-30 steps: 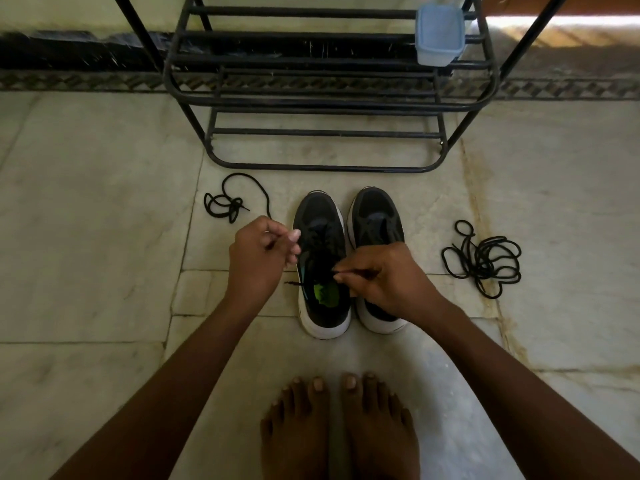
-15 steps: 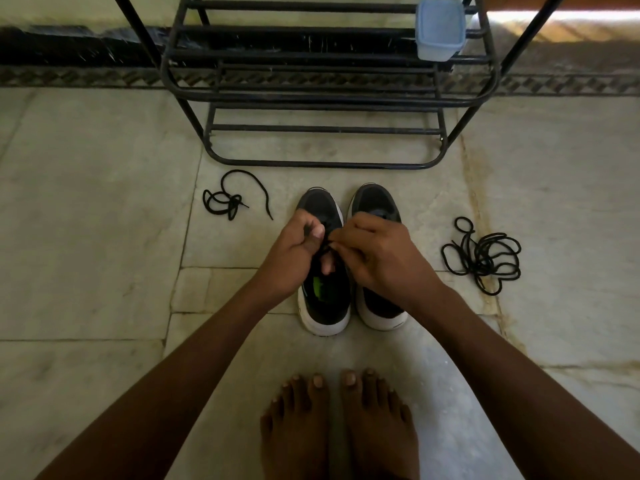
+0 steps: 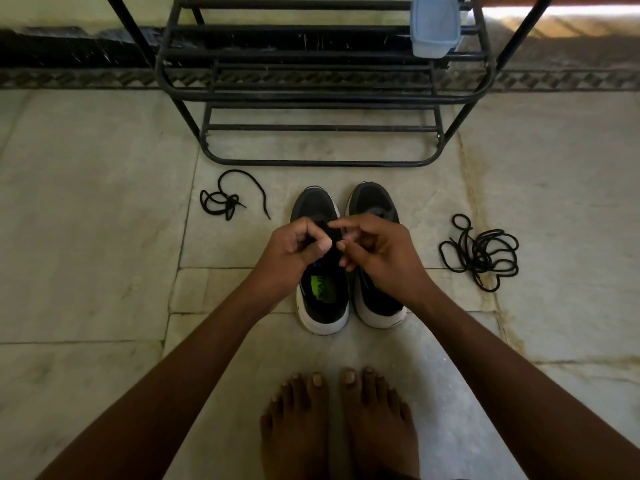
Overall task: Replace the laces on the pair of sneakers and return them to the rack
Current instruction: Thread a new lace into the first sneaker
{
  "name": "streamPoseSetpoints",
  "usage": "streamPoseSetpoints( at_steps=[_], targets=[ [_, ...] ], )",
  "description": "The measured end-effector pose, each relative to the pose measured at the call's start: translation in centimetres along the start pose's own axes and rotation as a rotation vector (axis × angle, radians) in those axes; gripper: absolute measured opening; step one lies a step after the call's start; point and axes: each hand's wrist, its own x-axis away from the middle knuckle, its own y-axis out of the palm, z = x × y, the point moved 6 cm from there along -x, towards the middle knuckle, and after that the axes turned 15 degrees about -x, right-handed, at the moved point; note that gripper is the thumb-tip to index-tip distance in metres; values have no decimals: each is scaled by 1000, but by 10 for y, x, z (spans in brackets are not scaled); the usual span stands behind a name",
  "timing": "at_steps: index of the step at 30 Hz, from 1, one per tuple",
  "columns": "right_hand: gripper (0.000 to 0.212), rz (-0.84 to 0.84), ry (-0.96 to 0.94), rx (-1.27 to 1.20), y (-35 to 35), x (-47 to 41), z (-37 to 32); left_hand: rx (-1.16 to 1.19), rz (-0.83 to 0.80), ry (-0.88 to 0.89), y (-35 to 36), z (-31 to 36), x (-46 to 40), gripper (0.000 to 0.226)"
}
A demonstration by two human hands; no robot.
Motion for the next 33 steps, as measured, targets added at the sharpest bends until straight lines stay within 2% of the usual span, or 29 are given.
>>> streamPoseSetpoints(
  at_steps=[7,15,24,28,33],
  targets=[
    [17,-35,-21,125,-1,-4,6,-233,220,136,-13,2,3,10],
    [10,19,44,83,5,-9,10,-374,321,213,-16,10,8,17],
    [7,160,19,181,6,-11,15,-161,164,129,-14,-2,5,20],
    [4,162,19,205,12,-10,15,-63,157,6,-15,-10,3,33],
    [3,166,33,178,18,-9,13,-49,214,-23,-19,-10,-2,28]
  ],
)
